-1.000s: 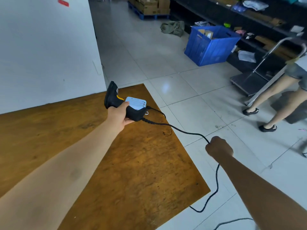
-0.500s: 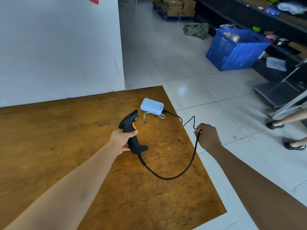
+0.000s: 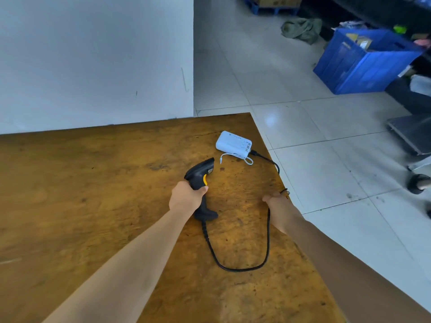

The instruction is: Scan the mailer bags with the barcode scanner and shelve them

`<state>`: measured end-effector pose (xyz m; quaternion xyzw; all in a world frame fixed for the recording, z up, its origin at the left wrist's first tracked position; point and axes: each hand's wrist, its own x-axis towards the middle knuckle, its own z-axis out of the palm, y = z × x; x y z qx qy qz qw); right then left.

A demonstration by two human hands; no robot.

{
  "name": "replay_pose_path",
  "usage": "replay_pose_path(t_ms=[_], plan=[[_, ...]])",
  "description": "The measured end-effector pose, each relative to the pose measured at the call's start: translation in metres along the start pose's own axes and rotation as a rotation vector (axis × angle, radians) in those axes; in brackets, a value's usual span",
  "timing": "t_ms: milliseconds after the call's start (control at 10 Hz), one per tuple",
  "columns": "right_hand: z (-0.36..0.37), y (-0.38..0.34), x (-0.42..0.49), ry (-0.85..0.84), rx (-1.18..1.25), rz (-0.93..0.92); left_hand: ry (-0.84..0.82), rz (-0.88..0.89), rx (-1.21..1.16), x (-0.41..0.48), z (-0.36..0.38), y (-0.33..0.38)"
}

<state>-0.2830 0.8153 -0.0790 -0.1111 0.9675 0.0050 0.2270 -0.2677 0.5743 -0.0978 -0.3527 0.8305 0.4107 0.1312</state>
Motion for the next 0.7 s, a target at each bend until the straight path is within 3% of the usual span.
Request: replay_pose_path(t_ms=[100,200,400,600,700], plan=[[0.001,-0.002,0.0,-0.044,-0.232,-0.024,0.041,0.006,0.049,0.006,0.003,-0.002],[0.001,-0.002,0.0,-0.114,-0.308,0.04,0.098,0.03,0.059,0.015,0.003,0.001],[-0.004,-0.011,-0.003,-0.249,-0.24,0.142,0.146,0.066,0.153,0.014,-0.003,-0.001],[-0.014,-0.034,-0.02,-0.345,-0.401,0.175,-0.01,0.163,0.274,-0.004,-0.032,0.0],[-0.028,-0.047,-0.026,-0.385,-0.332,0.134,-0.091,0.206,0.291,-0.012,-0.055,-0.002]])
